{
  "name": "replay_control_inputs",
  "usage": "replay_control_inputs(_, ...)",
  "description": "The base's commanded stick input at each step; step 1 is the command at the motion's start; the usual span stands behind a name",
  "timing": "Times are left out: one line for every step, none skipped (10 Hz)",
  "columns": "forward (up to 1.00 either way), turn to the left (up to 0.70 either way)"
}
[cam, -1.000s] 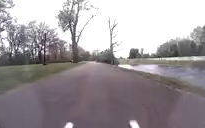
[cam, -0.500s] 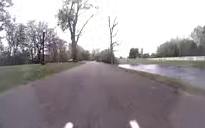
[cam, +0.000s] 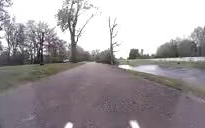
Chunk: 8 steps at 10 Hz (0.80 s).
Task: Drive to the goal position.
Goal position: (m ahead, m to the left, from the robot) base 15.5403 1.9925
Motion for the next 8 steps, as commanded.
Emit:
replay_control_inputs(0.7, 0.0)
replay_control_inputs(0.7, 0.0)
replay_control_inputs(0.7, 0.0)
replay_control_inputs(0.7, 0.0)
replay_control_inputs(0.7, 0.0)
replay_control_inputs(0.7, 0.0)
replay_control_inputs(0.7, 0.0)
replay_control_inputs(0.7, 0.0)
